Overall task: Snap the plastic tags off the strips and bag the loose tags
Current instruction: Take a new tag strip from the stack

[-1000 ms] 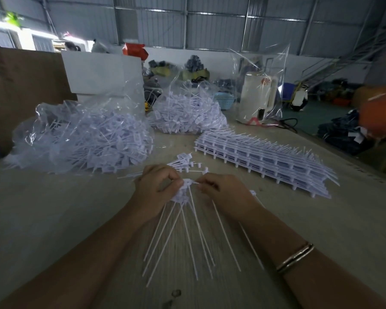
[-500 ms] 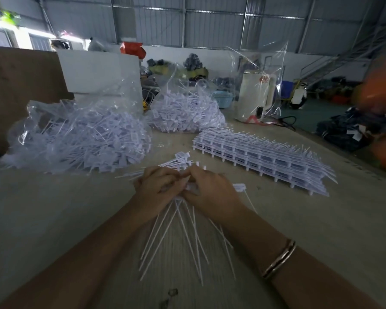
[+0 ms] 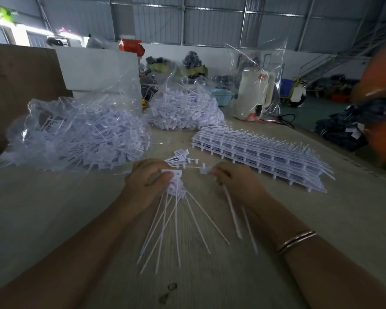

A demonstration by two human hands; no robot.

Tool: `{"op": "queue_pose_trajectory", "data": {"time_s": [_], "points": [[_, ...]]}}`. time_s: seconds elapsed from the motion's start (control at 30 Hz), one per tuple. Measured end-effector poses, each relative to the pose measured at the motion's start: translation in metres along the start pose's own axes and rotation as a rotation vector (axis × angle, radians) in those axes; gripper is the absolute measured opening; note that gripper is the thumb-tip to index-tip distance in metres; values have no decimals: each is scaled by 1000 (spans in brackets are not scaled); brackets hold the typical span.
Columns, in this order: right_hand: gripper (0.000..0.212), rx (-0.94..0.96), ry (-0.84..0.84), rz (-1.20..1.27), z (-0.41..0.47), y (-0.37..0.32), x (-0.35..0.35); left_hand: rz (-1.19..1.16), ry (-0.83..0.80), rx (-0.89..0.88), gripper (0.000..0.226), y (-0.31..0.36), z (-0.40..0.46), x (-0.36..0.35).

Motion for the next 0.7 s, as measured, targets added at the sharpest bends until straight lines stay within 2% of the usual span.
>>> {"op": "queue_pose_trajectory", "data": {"time_s": [0.13, 0.23, 0.3, 0.4, 0.5, 0.57, 0.7], "points": [[23, -3, 71, -9, -8, 11, 5, 171, -52, 50, 43, 2, 1, -6], [26, 98, 73, -85, -4, -16, -11, 261, 14, 43, 56, 6, 0, -7], [31, 167, 73, -112, -1, -33, -20, 164, 36, -26, 49, 8, -1, -7], [38, 253, 83, -128, 0, -47, -28, 90, -62, 1, 45, 10, -2, -10], [34, 270, 60, -49, -3, -45, -23, 120, -80, 28, 10, 4, 0, -12], [23, 243, 26, -23, -3, -32, -15, 94, -47, 48, 14, 1, 0, -10], [20, 204, 0, -114, -2, -17, -13, 118, -104, 8, 9, 2, -1, -10]]}}
Point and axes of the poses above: each hand's wrist, its own z-axis towards the middle knuckle, its own x-axis out of the back of the hand, y = z × x, the point moved 2 cm from there along z, towards the middle knuckle, and after that the axes turned 6 degrees about -y, right-handed, at the moved point
